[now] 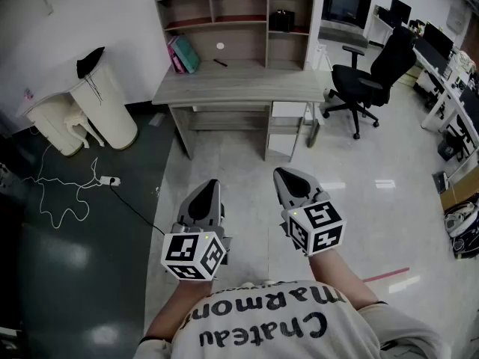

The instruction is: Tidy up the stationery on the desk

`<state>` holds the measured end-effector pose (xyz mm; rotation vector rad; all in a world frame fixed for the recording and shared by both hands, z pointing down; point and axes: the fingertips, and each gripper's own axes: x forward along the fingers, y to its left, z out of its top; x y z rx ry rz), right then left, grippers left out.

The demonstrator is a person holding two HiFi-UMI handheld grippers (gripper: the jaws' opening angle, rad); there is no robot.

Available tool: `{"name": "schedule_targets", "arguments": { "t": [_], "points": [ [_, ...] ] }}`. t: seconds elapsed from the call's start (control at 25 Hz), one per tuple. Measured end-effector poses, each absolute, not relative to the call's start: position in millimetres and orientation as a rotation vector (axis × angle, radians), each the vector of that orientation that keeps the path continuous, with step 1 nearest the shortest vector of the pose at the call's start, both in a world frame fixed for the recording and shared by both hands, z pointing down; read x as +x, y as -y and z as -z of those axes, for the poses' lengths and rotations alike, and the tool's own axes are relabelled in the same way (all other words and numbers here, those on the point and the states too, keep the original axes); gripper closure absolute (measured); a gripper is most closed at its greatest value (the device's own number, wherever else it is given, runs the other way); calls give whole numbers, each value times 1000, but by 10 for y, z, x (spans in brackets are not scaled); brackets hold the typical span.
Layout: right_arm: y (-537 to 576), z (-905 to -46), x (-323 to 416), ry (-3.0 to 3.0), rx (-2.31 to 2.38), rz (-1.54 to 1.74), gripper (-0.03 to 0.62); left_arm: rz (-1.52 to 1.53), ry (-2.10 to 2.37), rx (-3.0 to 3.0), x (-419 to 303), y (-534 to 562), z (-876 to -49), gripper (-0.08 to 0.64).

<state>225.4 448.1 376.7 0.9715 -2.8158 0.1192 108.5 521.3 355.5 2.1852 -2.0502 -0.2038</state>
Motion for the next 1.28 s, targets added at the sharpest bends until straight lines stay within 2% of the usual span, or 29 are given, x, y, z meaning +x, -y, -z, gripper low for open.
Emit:
{"name": "schedule_targets", "arguments": {
  "t": [0.44, 0.72, 1.28],
  "points": [
    [-4562, -3730, 1971, 2841, 1006, -133, 580, 237, 2040, 2218, 758, -5301, -3498, 545],
    [-4623, -4030, 1852, 2794, 988, -196, 578, 262, 1957, 2206, 630, -5332, -3748, 545],
    [-3921, -4362, 1343, 2791, 880, -312, 578, 252, 1937, 2172, 274, -4697, -4002, 545]
  ]
}}
